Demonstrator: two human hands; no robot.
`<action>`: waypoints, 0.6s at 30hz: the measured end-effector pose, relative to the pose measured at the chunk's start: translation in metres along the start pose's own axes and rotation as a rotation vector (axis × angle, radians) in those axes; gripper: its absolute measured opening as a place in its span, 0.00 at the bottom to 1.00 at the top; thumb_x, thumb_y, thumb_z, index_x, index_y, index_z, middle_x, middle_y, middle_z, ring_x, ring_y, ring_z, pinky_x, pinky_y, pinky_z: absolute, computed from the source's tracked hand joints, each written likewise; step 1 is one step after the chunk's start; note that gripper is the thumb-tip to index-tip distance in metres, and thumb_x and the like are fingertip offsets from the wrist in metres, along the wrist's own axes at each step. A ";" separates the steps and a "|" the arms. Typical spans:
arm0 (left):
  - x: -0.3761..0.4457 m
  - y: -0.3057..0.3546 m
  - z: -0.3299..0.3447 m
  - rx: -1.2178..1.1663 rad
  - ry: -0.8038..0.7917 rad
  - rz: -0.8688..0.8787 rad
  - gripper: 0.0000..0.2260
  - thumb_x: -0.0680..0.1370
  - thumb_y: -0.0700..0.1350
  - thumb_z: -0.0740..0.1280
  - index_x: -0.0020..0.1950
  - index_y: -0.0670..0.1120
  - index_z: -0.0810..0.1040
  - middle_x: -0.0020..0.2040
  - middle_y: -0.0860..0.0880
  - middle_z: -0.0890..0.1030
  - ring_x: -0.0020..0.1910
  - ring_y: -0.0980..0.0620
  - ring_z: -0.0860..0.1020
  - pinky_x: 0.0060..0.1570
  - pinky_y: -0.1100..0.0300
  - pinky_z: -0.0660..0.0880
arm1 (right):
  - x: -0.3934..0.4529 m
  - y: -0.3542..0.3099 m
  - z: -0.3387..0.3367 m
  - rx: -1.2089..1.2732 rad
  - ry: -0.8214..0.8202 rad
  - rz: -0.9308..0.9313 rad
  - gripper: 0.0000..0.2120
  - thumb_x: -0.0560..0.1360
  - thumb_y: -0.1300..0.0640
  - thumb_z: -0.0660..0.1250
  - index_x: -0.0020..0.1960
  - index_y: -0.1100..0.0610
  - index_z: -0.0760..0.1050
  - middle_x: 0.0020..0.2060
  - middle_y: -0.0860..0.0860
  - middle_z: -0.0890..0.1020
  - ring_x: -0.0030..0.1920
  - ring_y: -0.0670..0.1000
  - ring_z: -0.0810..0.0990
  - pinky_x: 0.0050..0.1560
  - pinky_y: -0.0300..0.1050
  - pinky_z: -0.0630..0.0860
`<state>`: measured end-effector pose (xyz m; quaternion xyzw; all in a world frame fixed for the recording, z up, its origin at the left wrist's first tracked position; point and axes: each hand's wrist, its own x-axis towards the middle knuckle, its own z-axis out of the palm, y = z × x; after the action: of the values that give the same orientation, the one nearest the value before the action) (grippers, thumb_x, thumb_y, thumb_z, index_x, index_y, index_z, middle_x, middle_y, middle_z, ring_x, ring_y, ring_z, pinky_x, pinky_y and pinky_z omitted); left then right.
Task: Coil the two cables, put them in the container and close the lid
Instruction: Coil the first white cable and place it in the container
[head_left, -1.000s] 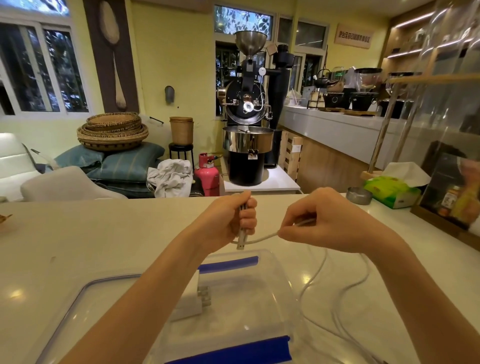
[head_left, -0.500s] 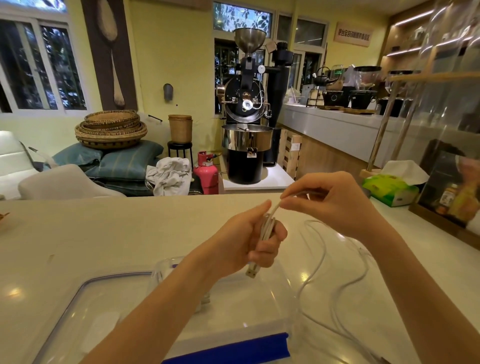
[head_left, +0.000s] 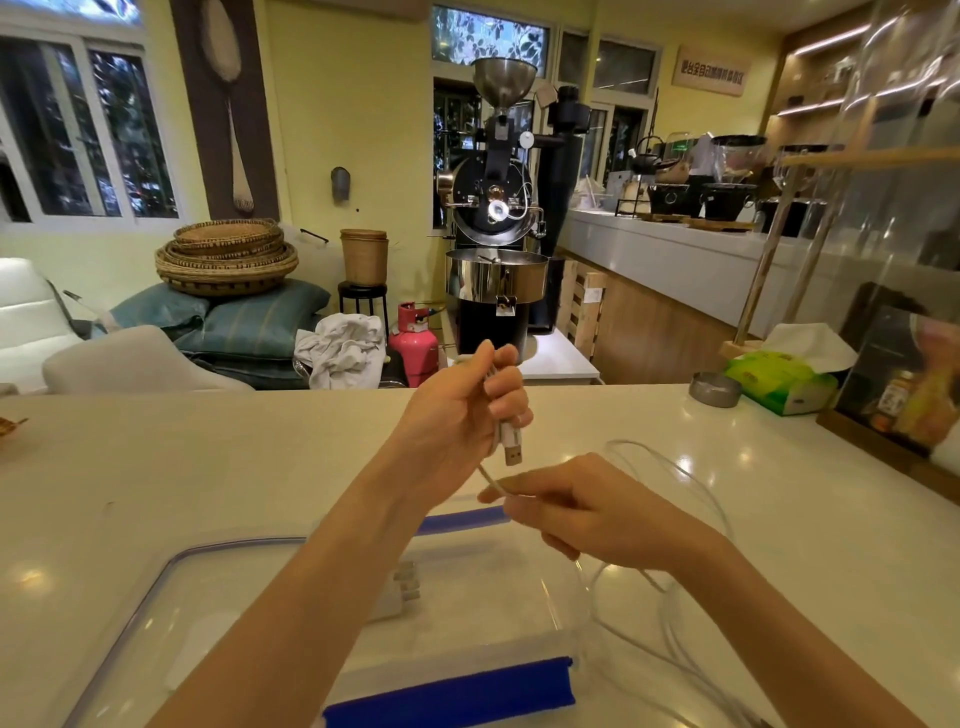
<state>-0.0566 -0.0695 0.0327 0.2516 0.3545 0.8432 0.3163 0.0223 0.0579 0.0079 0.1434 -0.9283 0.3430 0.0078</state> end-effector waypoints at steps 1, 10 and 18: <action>0.002 -0.001 0.000 0.090 0.071 0.017 0.14 0.81 0.47 0.50 0.40 0.45 0.70 0.24 0.54 0.67 0.21 0.58 0.66 0.28 0.66 0.68 | -0.002 -0.002 0.000 -0.041 -0.012 0.009 0.13 0.77 0.53 0.59 0.59 0.50 0.76 0.22 0.37 0.75 0.26 0.38 0.73 0.32 0.28 0.70; -0.011 -0.020 -0.015 0.912 0.166 -0.154 0.18 0.81 0.47 0.52 0.38 0.42 0.75 0.27 0.49 0.74 0.24 0.56 0.72 0.27 0.67 0.71 | -0.018 -0.025 -0.037 -0.329 0.196 -0.155 0.10 0.69 0.47 0.65 0.45 0.49 0.81 0.37 0.48 0.84 0.37 0.47 0.80 0.42 0.42 0.78; -0.032 -0.023 0.000 0.403 -0.297 -0.435 0.28 0.75 0.62 0.51 0.31 0.43 0.74 0.17 0.55 0.66 0.16 0.59 0.64 0.18 0.69 0.63 | -0.003 -0.011 -0.054 0.174 0.305 -0.266 0.07 0.63 0.53 0.70 0.40 0.53 0.82 0.31 0.45 0.84 0.35 0.46 0.82 0.38 0.33 0.77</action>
<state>-0.0269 -0.0801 0.0092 0.3474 0.5098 0.6229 0.4811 0.0236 0.0857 0.0559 0.2114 -0.8561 0.4356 0.1809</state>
